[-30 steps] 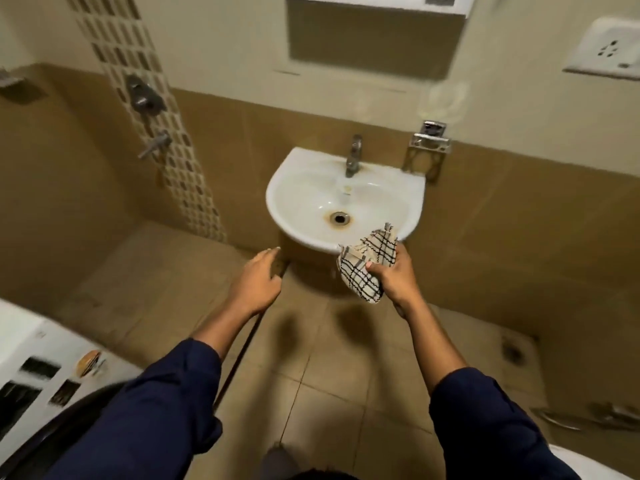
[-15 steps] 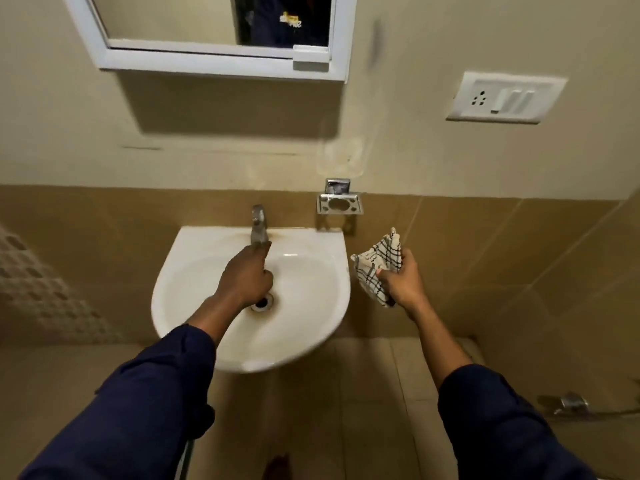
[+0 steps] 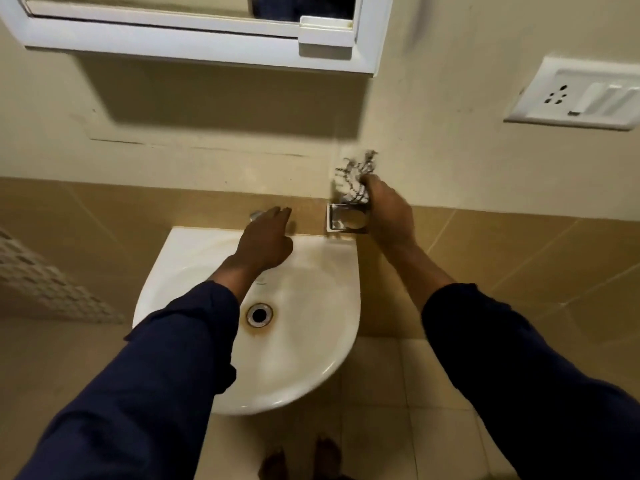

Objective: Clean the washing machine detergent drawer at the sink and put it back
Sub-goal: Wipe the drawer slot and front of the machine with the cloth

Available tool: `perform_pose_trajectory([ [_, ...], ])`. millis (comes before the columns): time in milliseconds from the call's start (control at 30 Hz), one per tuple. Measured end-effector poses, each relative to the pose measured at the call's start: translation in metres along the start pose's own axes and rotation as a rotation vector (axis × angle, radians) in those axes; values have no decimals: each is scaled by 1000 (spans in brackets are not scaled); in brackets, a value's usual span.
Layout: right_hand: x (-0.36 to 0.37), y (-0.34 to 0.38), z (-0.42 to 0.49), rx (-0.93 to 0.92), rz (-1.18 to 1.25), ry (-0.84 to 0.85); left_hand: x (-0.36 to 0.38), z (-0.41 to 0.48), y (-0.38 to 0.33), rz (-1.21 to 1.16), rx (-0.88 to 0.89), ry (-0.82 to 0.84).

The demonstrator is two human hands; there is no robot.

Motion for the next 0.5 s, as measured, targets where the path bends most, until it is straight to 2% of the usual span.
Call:
perform_pose_trajectory([
  [67,36,17,4,-124,-96,175,5,7,2,-9,-28,9],
  [133,66,23,-2,-134,-208,373,10,9,1,-7,-49,14],
  [300,84,17,-10,-80,-217,504,22,11,6,0,-128,21],
  [400,84,15,-10,-55,-194,463,32,6,7,-14,-146,34],
  [500,74,24,-19,-55,-200,242,38,-6,17,-36,-155,10],
])
Point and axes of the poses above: each hand's wrist, its own z-axis towards the middle knuckle, its own x-axis out of the palm, y = z × x, the point moved 8 cm from there along z, towards the middle knuckle, and after that the axes turned 4 degrees about -z, right-handed, at the moved point
